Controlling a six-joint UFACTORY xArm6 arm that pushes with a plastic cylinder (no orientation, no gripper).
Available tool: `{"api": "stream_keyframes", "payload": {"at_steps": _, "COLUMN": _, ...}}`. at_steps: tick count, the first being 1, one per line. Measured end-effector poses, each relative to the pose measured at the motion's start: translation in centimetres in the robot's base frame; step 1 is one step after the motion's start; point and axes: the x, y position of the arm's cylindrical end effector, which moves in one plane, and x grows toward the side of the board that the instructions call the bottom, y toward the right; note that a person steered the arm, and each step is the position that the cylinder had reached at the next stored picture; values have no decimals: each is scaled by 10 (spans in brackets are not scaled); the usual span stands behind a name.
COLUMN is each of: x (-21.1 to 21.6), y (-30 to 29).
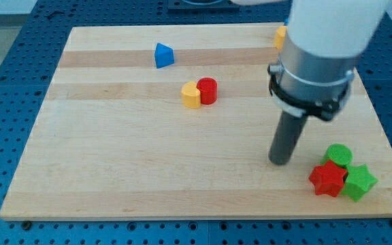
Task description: Move the red circle towards the bottom center
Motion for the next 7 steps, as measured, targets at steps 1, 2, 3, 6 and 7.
{"api": "stream_keyframes", "payload": {"at_steps": 1, "x": -47, "y": -2}}
{"api": "stream_keyframes", "payload": {"at_steps": 2, "x": -95, "y": -13}}
{"api": "stream_keyframes", "payload": {"at_steps": 3, "x": -134, "y": -46}}
{"api": "stream_keyframes", "payload": {"at_steps": 6, "x": -156, "y": -122}}
{"api": "stream_keyframes", "payload": {"at_steps": 7, "x": -149, "y": -122}}
